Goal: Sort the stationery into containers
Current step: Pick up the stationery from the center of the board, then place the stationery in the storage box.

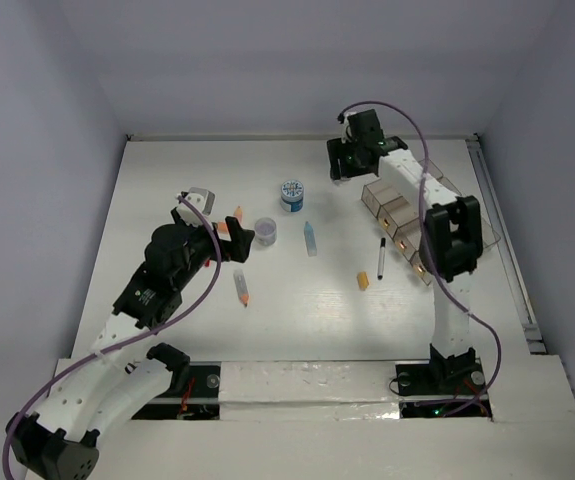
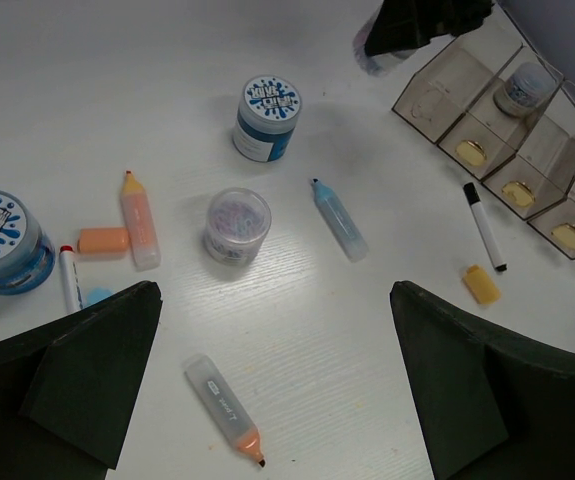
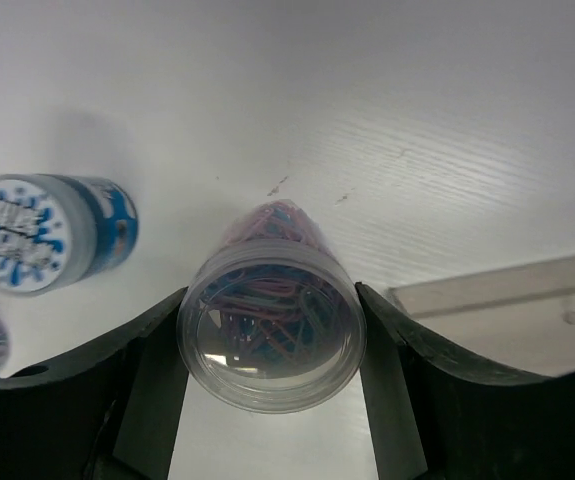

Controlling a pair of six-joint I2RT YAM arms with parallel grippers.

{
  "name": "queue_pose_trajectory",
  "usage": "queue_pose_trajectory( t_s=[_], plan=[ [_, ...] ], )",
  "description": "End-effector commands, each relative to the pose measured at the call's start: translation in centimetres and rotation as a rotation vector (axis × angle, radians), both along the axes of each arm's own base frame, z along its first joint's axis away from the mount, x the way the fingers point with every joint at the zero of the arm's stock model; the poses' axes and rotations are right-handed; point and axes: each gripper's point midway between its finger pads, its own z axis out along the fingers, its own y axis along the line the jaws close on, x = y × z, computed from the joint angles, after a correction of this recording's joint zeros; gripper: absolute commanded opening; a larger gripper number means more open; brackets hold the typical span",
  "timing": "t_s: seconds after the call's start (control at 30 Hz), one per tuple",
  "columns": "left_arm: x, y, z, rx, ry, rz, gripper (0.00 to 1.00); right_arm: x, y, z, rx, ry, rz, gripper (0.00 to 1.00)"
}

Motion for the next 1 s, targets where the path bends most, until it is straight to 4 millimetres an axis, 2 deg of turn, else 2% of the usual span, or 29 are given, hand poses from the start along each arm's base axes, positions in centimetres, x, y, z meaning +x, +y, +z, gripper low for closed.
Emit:
queue_pose_trajectory(
  t_s=[0.0,0.03,0.07,0.1,0.13,0.17,0.2,0.23,0.27,0.37,0.47,0.73,0.97],
  plan=[
    [0.0,-0.1,3.8,-0.048,-0.097,-0.01,0.99,0.8,-4.8,12.0,0.016,-0.313,-0.209,0.46],
    [-0.1,0.0,4.0,-0.051,-0.102,-0.011,0.99,0.3,-6.2,12.0,0.008,-0.312,-0.247,0.45],
    [-0.2,0.0,4.1,-0.054,-0.105,-0.011,0.99,-0.9,-7.6,9.8,-0.001,-0.265,-0.29,0.45],
    [-0.2,0.0,4.1,-0.054,-0.106,-0.013,0.99,-1.8,-9.1,11.3,0.018,-0.294,-0.33,0.45],
    [-0.3,-0.1,4.2,-0.057,-0.108,-0.015,0.99,-2.2,-11.6,10.9,0.024,-0.282,-0.384,0.45],
    [-0.3,-0.1,4.2,-0.057,-0.108,-0.017,0.99,-3.4,-13.0,8.6,0.016,-0.233,-0.417,0.45],
    [-0.4,-0.1,4.2,-0.059,-0.109,-0.018,0.99,-4.1,-14.2,9.2,0.047,-0.243,-0.452,0.45],
    [-0.4,-0.1,4.3,-0.059,-0.111,-0.018,0.99,-4.5,-16.4,8.7,0.044,-0.234,-0.503,0.45],
    [-0.4,-0.1,4.3,-0.06,-0.112,-0.02,0.99,-5.3,-17.4,7.2,0.037,-0.201,-0.528,0.45],
    [-0.4,-0.1,4.4,-0.062,-0.113,-0.02,0.99,-6.1,-19.9,6.2,0.026,-0.175,-0.574,0.44],
    [-0.5,-0.1,4.4,-0.063,-0.114,-0.021,0.99,-6.3,-20.9,5.3,0.009,-0.15,-0.59,0.44],
    [-0.4,-0.1,4.2,-0.06,-0.11,-0.02,0.99,-5.8,-21.7,2.6,0.004,-0.073,-0.598,0.45],
    [-0.3,-0.1,4.2,-0.058,-0.108,-0.021,0.99,-6.4,-22.6,1.7,-0.024,-0.045,-0.633,0.46]
  ],
)
